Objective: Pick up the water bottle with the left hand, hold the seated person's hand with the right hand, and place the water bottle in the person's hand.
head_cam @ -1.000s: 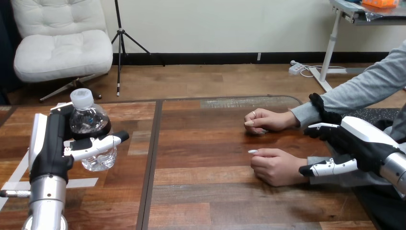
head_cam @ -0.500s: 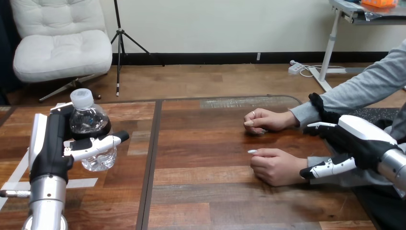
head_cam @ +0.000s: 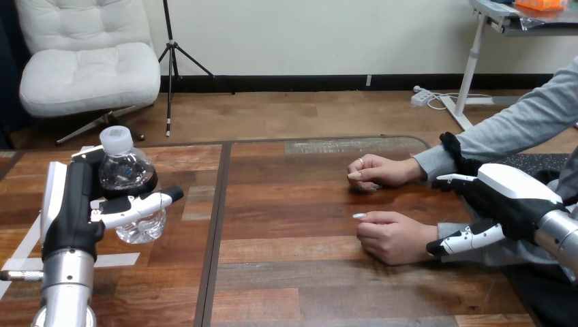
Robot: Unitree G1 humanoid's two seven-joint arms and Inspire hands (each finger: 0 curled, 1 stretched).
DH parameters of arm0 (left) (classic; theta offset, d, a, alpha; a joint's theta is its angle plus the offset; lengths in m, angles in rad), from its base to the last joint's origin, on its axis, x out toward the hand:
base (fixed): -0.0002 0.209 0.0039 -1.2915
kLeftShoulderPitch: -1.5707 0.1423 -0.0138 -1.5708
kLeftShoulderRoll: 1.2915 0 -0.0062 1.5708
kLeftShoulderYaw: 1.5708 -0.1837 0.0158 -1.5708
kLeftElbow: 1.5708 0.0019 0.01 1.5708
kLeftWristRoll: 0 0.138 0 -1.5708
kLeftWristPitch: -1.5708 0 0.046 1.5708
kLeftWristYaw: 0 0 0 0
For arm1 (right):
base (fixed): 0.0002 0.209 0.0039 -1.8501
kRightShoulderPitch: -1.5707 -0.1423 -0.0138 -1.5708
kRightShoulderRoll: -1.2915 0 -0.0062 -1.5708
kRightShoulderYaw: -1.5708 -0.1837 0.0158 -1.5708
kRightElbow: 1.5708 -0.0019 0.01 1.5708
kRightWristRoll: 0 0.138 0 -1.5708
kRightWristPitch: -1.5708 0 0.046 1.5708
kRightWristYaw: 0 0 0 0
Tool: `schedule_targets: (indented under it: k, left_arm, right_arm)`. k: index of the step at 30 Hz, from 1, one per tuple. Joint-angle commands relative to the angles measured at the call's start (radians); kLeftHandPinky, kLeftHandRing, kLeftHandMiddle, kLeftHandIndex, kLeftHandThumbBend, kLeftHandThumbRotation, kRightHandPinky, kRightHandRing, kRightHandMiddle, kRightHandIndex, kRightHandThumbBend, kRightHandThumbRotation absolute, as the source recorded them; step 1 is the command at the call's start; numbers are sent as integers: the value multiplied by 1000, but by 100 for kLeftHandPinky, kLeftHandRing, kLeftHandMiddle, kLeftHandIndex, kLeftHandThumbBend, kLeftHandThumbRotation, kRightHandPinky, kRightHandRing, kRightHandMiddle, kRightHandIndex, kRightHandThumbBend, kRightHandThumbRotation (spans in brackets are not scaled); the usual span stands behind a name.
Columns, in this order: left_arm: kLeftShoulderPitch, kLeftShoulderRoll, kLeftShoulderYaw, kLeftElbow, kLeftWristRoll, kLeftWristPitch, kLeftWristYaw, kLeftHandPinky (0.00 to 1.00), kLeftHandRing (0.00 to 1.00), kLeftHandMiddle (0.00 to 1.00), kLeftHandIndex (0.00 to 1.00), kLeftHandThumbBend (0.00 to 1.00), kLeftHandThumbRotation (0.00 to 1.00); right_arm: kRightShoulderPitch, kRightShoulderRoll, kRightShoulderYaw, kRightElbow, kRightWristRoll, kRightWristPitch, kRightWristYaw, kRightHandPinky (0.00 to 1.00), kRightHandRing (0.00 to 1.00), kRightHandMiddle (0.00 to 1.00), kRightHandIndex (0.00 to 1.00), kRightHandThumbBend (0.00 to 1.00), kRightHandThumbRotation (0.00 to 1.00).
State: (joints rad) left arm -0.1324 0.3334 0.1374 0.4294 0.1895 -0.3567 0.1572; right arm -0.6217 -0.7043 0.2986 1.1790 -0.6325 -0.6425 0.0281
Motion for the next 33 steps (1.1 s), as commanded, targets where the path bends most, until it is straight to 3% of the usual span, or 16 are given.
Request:
schedule_targets:
  k: [1, 11, 28, 31, 33]
  left_arm:
    - [-54, 1, 12, -66, -13, -28, 10, 32, 35, 40, 41, 85, 0]
    - [-54, 2, 12, -70, -5, -16, 16, 32, 35, 40, 41, 86, 0]
    - [-52, 6, 13, -75, 1, -3, 20, 31, 35, 40, 41, 86, 0]
    - [-53, 4, 16, -74, -8, -7, 16, 31, 35, 40, 41, 86, 0]
    - [-54, 7, 15, -71, -3, -10, 19, 31, 35, 40, 41, 86, 0]
  right_arm:
    - [-106, -9, 17, 3, -14, 14, -37, 88, 87, 88, 87, 100, 47]
    - [-127, -9, 58, 13, -58, 23, -82, 87, 87, 87, 86, 100, 38]
    - [-172, -2, 132, 41, -128, 58, -90, 84, 85, 85, 84, 100, 42]
    - [-178, -2, 152, 46, -148, 49, -114, 83, 84, 85, 83, 100, 43]
    - [-185, -1, 160, 45, -152, 56, -98, 82, 84, 85, 83, 100, 44]
